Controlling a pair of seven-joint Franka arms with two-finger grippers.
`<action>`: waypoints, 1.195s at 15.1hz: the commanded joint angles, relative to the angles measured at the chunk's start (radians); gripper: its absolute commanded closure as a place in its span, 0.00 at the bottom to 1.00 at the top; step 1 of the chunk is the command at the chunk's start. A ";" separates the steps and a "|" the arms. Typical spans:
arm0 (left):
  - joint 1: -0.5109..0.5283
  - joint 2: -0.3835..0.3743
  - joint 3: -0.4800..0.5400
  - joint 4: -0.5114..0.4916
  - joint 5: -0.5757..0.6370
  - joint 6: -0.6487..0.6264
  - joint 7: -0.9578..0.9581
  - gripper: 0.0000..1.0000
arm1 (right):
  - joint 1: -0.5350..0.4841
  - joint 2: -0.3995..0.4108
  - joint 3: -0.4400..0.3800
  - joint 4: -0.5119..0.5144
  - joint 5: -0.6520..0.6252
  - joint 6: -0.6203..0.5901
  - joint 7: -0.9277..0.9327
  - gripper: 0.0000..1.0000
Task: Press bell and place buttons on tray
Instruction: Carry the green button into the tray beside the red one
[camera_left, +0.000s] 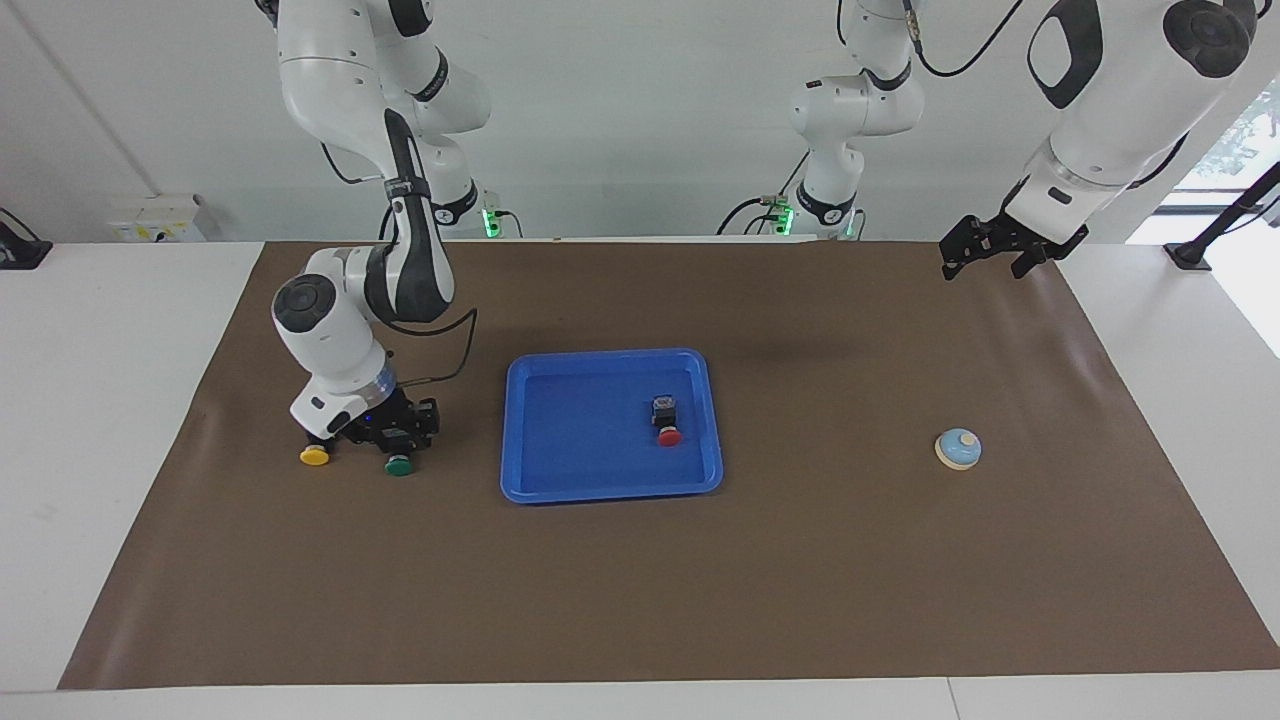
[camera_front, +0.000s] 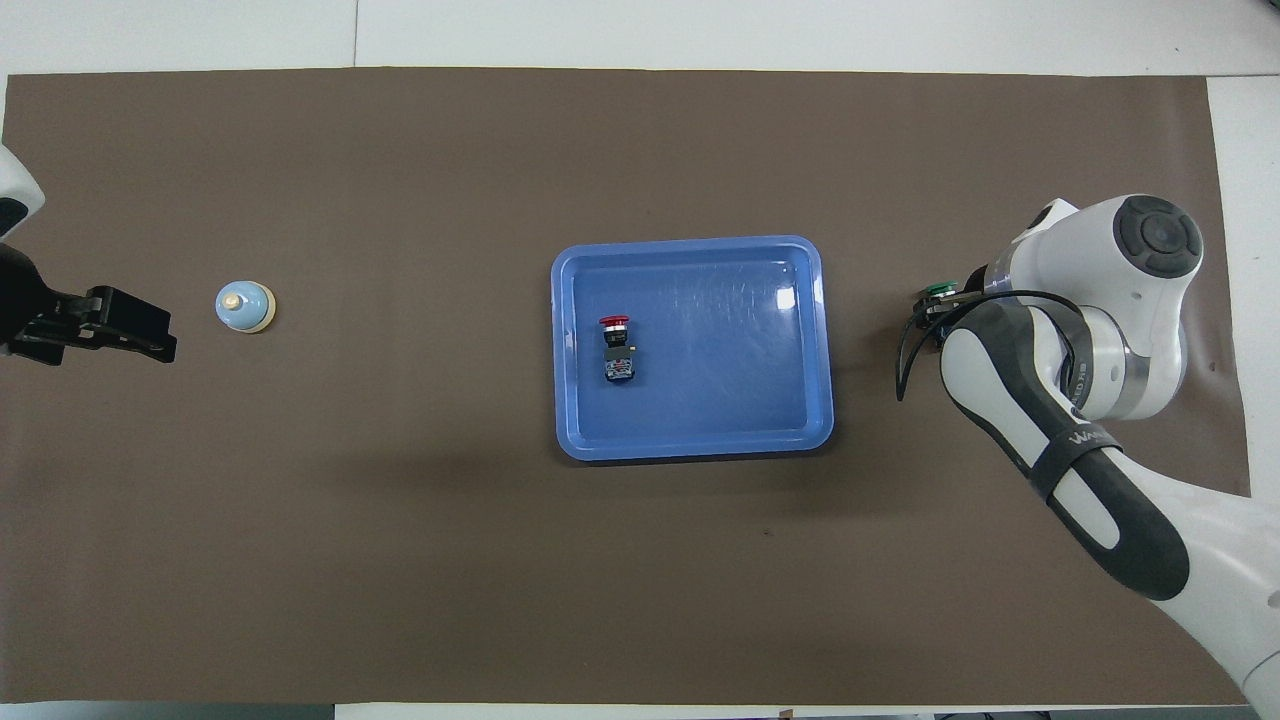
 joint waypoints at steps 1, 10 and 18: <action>0.003 -0.009 0.000 -0.001 0.012 0.010 -0.003 0.00 | -0.008 -0.019 0.008 -0.028 -0.012 0.020 -0.022 0.82; 0.003 -0.009 0.000 -0.002 0.012 0.010 -0.003 0.00 | 0.102 -0.019 0.006 0.182 -0.041 -0.231 0.077 1.00; 0.003 -0.009 0.000 -0.002 0.012 0.010 -0.003 0.00 | 0.411 0.071 0.008 0.344 -0.069 -0.295 0.583 1.00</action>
